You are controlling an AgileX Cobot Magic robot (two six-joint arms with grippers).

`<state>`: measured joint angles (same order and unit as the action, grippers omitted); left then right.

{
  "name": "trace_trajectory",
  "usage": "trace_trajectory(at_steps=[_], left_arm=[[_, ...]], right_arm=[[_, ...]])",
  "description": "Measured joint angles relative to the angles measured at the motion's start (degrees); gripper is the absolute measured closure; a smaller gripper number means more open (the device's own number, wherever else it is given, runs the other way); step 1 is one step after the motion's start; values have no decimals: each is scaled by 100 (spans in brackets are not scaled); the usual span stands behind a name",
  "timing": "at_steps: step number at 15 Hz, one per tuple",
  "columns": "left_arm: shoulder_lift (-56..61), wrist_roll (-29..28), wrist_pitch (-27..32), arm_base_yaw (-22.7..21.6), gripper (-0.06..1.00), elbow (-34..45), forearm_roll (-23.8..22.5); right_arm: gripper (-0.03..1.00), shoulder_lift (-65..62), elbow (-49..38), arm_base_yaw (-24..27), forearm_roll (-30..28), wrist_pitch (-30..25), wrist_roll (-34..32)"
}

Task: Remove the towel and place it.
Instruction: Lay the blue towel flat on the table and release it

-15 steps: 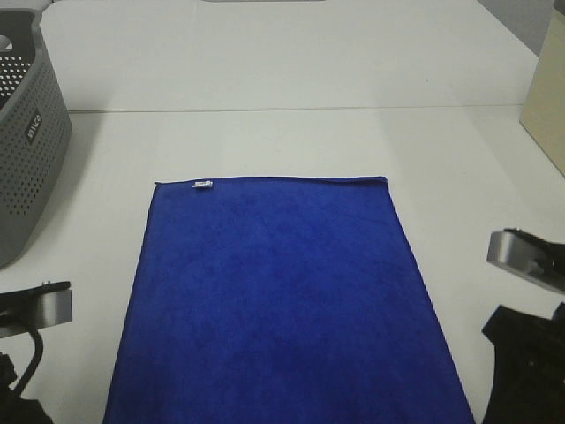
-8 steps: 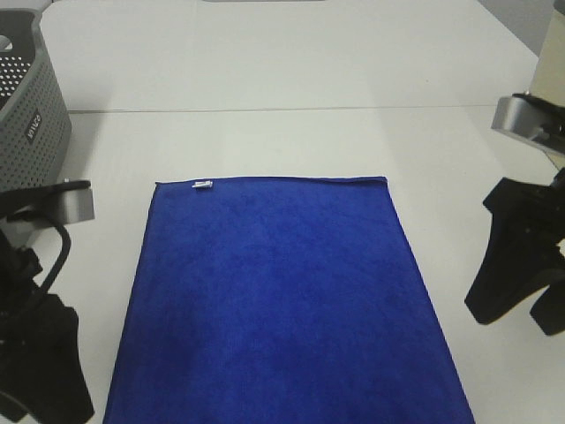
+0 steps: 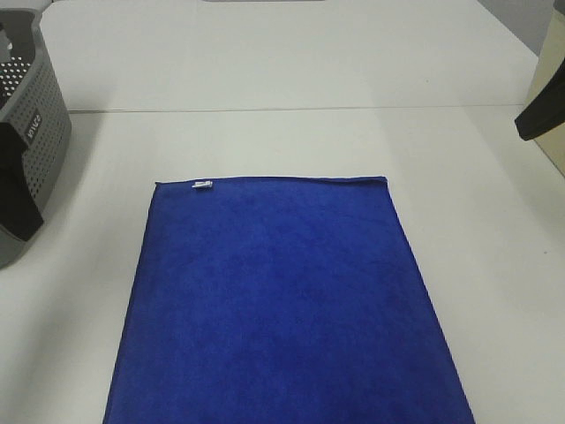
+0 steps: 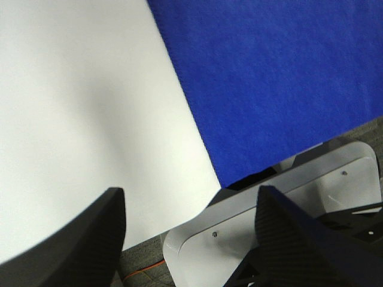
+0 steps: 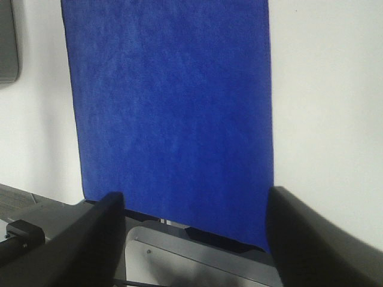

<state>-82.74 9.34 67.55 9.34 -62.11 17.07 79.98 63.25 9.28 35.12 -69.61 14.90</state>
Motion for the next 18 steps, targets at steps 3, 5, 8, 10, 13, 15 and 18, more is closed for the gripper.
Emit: trace_trajectory(at_steps=[3,5,8,10,13,15,18], left_arm=[[-6,132,-115,-510,34,0,0],[-6,252,-292,-980,34,0,115],[-138,573,-516,-1289,34,-40,487],[-539,762,-670,-1306,34,-172,819],[-1003,802,-922,-997,34,-384,1037],[-1238,613,-1169,-539,34,-401,1066],[-1736,470,-1467,-350,34,-573,1071]], right_arm=[[29,315,120,0,178,0,252],[29,722,246,0,309,-6,413],[29,1404,693,6,338,-6,573],[29,1816,1112,6,350,0,665],[29,2005,1432,6,390,6,825],[29,2005,1444,6,424,6,1117],[29,2063,1444,6,504,0,1255]])
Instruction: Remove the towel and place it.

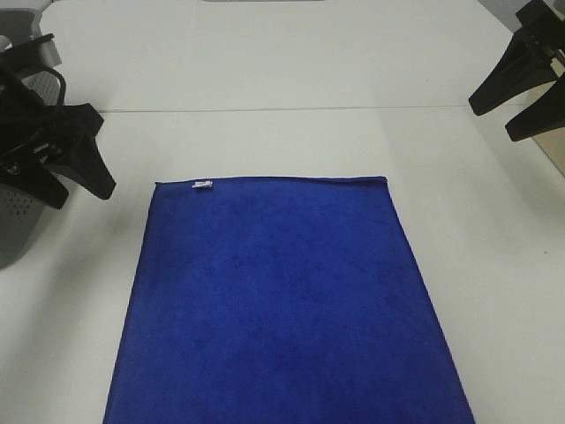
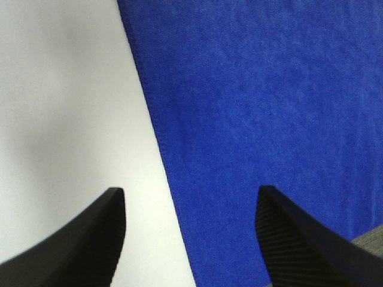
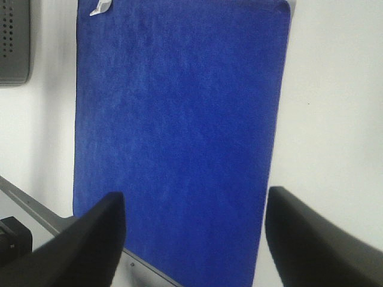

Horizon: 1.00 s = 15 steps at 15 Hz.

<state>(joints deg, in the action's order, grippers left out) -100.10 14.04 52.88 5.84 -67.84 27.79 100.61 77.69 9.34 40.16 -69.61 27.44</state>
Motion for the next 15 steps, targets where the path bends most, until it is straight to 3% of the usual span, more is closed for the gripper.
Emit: trace_trajectory(at_steps=[4,10,15], left_arm=[[-980,166,23,11,34,-894,80],[-2269,390,201,11,34,-2137,258],[-3100,361,636,11,34,-3283,223]], right_arm=[[29,630,120,0,97,-6,29],[29,1742,670,0,132,212,665],[29,2412,940,-132,69,430,756]])
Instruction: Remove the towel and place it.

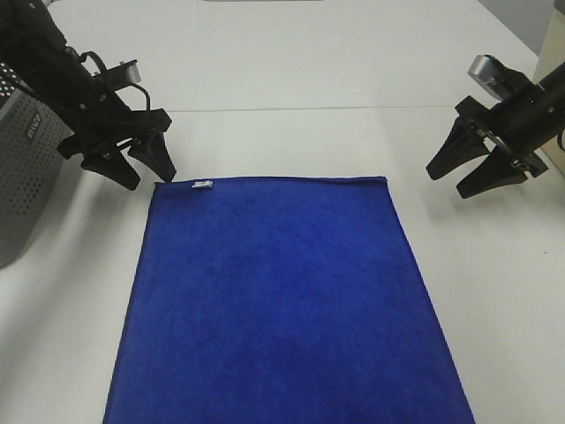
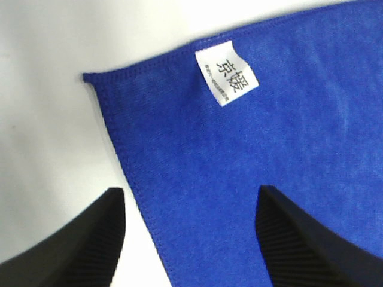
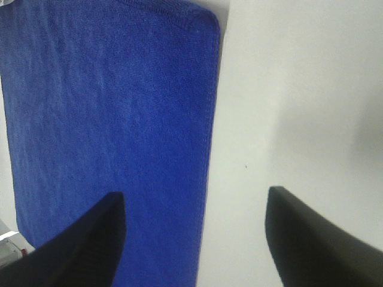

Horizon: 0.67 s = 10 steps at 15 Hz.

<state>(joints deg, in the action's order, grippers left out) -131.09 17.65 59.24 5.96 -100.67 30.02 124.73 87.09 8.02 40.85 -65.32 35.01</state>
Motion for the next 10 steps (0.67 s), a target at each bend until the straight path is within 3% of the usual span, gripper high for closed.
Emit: trace_trajectory(at_steps=[6,10], left_arm=[[-630,-126,126,-109,34,-355,-34],[-659,-138,-103,-212,34,-361,11]], right_arm=[[29,659,911,-281,-115,74,-97],[29,900,1117,-464,-138,195,-126]])
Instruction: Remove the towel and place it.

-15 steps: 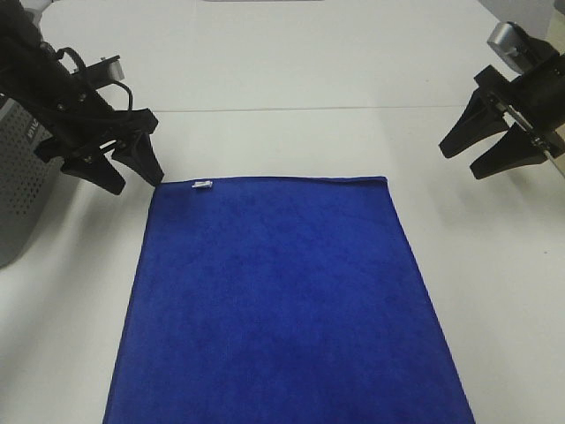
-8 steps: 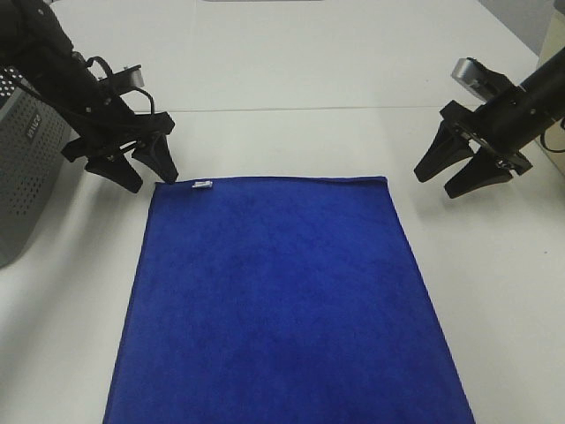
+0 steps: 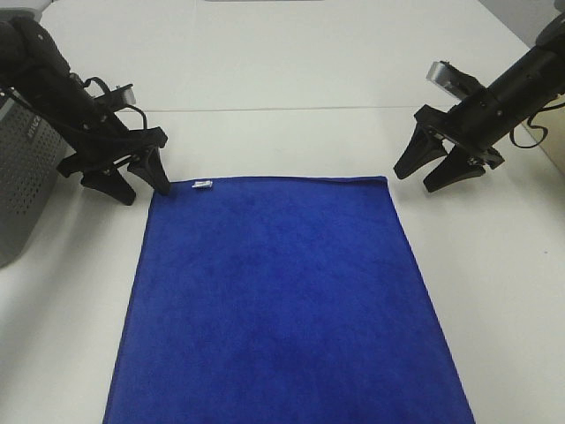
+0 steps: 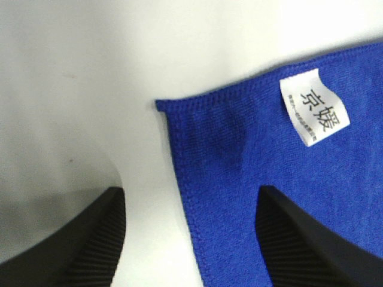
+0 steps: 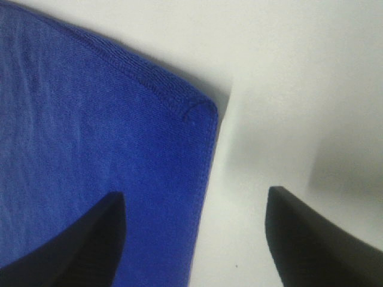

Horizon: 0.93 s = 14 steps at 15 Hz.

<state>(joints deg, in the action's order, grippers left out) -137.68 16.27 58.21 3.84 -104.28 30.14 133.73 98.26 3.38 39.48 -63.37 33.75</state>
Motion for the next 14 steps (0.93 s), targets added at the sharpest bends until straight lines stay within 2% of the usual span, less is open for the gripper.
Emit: trace_trajectory(at_steps=[6,14], left_arm=[[0,40,-29,0,34,-6,0],[0,69,-46,6,34,-6,23]], right_arm=[[29,189,6,-201,-183,223,0],[29,298,11,-201,63,424,0]])
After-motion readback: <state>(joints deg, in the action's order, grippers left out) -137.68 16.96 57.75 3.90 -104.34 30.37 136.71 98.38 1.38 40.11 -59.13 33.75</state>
